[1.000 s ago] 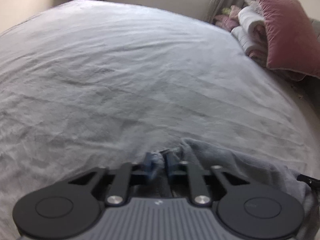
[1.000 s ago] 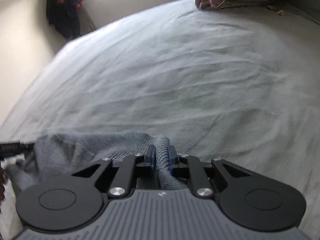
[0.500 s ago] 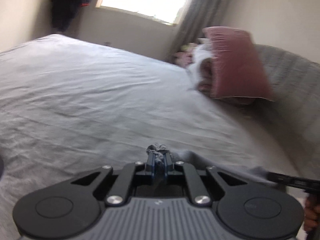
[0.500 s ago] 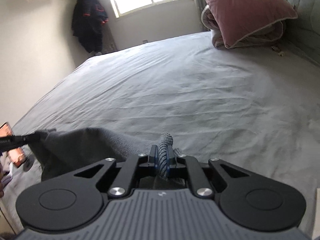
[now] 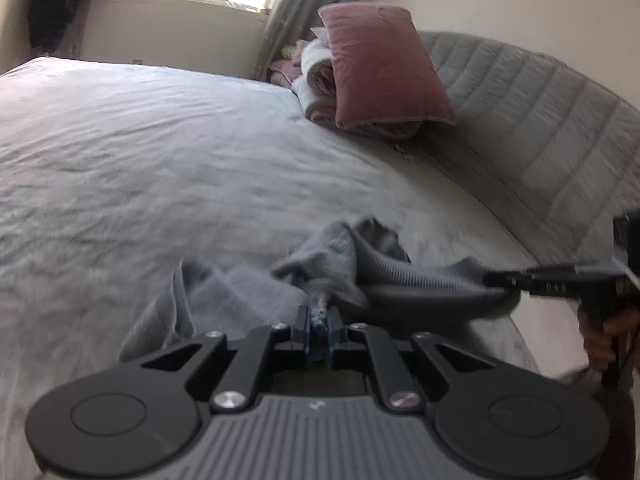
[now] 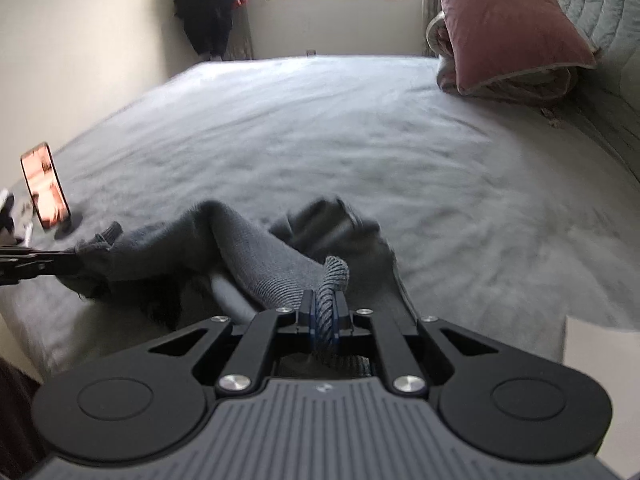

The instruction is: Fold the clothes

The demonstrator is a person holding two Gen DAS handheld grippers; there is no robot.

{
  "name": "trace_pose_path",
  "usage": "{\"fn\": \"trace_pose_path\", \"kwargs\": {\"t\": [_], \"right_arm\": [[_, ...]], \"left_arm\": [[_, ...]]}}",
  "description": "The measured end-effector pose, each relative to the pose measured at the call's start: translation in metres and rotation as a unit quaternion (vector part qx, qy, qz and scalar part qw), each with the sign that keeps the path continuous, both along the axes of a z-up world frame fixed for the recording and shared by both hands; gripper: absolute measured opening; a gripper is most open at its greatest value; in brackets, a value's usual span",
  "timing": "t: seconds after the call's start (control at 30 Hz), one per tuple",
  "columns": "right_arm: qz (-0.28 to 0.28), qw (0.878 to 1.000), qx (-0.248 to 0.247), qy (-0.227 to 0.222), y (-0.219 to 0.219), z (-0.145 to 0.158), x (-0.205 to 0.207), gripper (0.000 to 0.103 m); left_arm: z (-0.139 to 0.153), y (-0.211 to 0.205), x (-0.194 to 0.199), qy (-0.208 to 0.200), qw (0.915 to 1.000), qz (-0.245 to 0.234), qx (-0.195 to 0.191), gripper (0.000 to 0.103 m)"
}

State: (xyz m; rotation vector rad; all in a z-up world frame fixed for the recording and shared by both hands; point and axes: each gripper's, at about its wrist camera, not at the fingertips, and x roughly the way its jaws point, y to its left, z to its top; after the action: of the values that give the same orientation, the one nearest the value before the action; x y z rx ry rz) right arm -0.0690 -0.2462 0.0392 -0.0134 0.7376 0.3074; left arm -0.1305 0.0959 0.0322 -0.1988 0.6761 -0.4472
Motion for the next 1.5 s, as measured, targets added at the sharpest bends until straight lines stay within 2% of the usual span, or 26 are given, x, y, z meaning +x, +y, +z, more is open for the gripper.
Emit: {"fn": "trace_pose_path", "kwargs": {"t": [0.27,0.4,0.43,0.5,0.53,0.57,0.63,0.73,0.83,0.93,1.07,1.23,1.5], "right_arm": [[-0.004,0.998,-0.030,0.048,-0.002,-0.026,-0.040,0.009],[-0.004,0.998,-0.029,0.064,-0.005,-0.035,-0.048,0.010],[-0.003,0.998,-0.026,0.065,-0.005,-0.035,-0.049,0.011],[-0.008,0.998,-0.018,0.062,-0.006,-0.033,-0.049,0.017],[-0.009,0.998,-0.012,0.061,-0.006,-0.032,-0.049,0.018],[-0.009,0.998,-0.006,0.059,-0.006,-0.030,-0.049,0.021],[-0.010,0.999,0.012,0.052,-0.004,-0.025,-0.048,0.051],[-0.005,0.999,0.023,0.037,0.007,-0.020,-0.043,0.053],[0.002,0.999,0.023,0.034,0.025,-0.020,-0.033,0.053],[0.013,0.999,0.021,0.034,0.047,-0.021,-0.026,0.053],[0.026,0.999,0.005,0.020,0.072,-0.021,-0.020,0.053],[0.045,0.999,-0.010,0.013,0.106,-0.030,-0.006,0.053],[0.078,0.993,-0.090,-0.026,0.162,-0.054,0.010,0.053]], "left_arm": [[-0.021,0.003,-0.041,0.028,0.9973,-0.045,0.052,0.007],[-0.026,0.008,-0.048,0.023,0.9951,-0.057,0.077,0.009],[-0.025,0.011,-0.048,0.019,0.9952,-0.055,0.078,0.014],[-0.023,0.017,-0.049,0.008,0.9963,-0.048,0.070,0.030],[-0.021,0.021,-0.049,0.001,0.9972,-0.041,0.062,0.048],[-0.019,0.024,-0.047,-0.005,0.9978,-0.034,0.056,0.059],[-0.015,0.028,-0.041,-0.016,0.9982,-0.018,0.055,0.064],[-0.011,0.022,-0.020,-0.016,0.9955,0.020,0.091,0.064],[-0.010,0.002,0.006,-0.005,0.9853,0.058,0.160,0.065],[-0.012,-0.010,0.027,0.004,0.9772,0.088,0.193,0.065],[-0.022,-0.013,0.042,0.011,0.9767,0.101,0.189,0.065],[-0.040,-0.006,0.052,0.034,0.9798,0.120,0.157,0.064],[-0.055,0.000,0.057,0.054,0.9711,0.139,0.186,0.064]]}}
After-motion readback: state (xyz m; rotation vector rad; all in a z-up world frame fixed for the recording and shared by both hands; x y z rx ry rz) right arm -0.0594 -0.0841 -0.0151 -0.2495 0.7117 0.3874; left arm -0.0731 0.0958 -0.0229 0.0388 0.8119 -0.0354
